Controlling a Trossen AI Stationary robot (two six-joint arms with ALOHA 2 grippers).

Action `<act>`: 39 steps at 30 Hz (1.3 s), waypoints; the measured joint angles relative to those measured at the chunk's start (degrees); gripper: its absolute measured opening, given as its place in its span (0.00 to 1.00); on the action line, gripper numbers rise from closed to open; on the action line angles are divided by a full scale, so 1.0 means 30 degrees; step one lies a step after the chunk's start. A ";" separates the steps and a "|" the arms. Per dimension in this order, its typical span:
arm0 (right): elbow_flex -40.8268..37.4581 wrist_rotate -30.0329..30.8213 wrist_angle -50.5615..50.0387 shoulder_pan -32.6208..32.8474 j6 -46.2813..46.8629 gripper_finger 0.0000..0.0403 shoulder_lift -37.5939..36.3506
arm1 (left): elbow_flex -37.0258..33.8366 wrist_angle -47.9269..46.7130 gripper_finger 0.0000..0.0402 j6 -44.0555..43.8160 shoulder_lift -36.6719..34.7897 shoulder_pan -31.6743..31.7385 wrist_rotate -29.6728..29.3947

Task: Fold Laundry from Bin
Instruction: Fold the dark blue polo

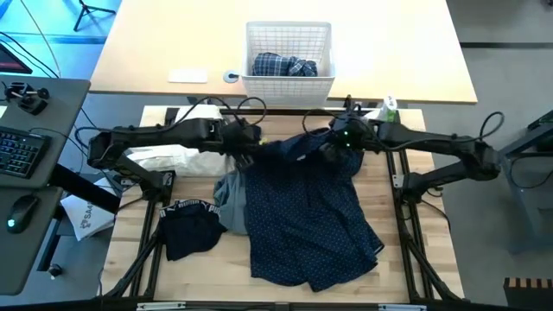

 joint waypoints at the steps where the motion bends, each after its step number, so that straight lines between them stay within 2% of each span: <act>1: -0.0269 0.0112 0.0631 -0.0381 0.0016 0.05 0.0111 | -0.0132 0.0289 0.00 -0.0106 0.0002 0.0039 0.0130; 4: -0.0116 0.1262 0.1018 -0.1826 0.0468 0.11 0.0291 | -0.0011 0.0845 0.00 -0.0247 -0.0010 0.0496 -0.0163; 8: 0.0899 0.3404 0.0359 -0.4070 0.1564 0.25 0.0559 | 0.0041 0.2471 0.00 -0.0490 -0.0019 0.2200 -0.0951; 13: 0.2153 0.2937 -0.0659 -0.5455 0.1932 0.42 0.0555 | 0.0037 0.3580 0.00 -0.1610 0.0133 0.4749 -0.1506; 16: 0.2596 0.2763 -0.1158 -0.5359 0.1551 0.48 0.0451 | 0.0034 0.3433 0.04 -0.1714 0.0126 0.5997 -0.1322; 19: 0.2516 0.0524 -0.1306 -0.4709 0.0704 0.50 0.0298 | 0.0034 0.2964 0.10 -0.1281 0.0126 0.6888 -0.0494; 22: 0.1870 -0.4232 -0.1593 -0.3849 -0.0088 0.48 0.0264 | 0.0034 0.2100 0.17 -0.0742 -0.0016 0.7419 0.0694; 24: 0.0851 -0.7011 -0.1708 -0.3262 0.0619 0.46 0.0271 | 0.0034 0.1357 0.21 -0.0371 -0.0239 0.7519 0.1649; 26: -0.0375 -0.7320 -0.2074 -0.2640 0.2361 0.43 0.0271 | 0.0034 0.0356 0.24 -0.0302 -0.0616 0.7337 0.3118; 30: -0.3164 -0.3275 -0.1428 -0.1381 0.5081 0.37 0.0293 | 0.0034 -0.0881 0.26 -0.1749 -0.1225 0.5910 0.5509; 32: -0.4465 -0.2376 0.0571 -0.1041 0.5768 0.35 0.0293 | 0.0034 -0.0953 0.26 -0.2386 -0.1462 0.4679 0.5651; 35: -0.6092 -0.2430 0.4114 -0.1101 0.6451 0.32 0.0474 | 0.0034 -0.0892 0.26 -0.3462 -0.1708 0.2638 0.5557; 39: -0.6883 -0.2117 0.5565 -0.1472 0.7023 0.30 0.1450 | 0.0034 -0.0904 0.26 -0.5117 -0.1967 0.0131 0.4768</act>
